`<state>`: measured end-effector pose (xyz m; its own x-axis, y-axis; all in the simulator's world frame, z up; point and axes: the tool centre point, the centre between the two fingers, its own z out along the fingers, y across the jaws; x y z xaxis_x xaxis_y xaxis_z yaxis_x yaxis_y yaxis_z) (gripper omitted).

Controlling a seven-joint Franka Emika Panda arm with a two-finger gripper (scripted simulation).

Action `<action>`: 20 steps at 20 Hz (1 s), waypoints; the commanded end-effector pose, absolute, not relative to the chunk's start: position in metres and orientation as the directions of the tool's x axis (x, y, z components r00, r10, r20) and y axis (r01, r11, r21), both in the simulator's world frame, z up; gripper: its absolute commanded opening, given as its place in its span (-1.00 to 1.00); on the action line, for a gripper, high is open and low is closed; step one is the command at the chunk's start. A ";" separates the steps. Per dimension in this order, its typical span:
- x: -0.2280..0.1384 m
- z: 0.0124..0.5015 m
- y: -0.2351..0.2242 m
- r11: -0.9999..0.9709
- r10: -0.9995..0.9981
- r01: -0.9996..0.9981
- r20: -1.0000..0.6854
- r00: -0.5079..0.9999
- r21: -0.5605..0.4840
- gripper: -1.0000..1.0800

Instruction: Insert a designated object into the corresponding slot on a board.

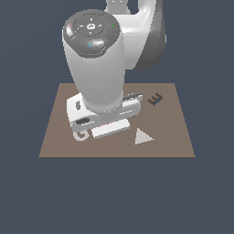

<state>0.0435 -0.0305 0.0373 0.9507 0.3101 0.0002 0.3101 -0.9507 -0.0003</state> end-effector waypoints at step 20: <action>-0.020 0.041 0.045 -0.473 0.881 0.881 -0.001 0.473 -0.001 -1.00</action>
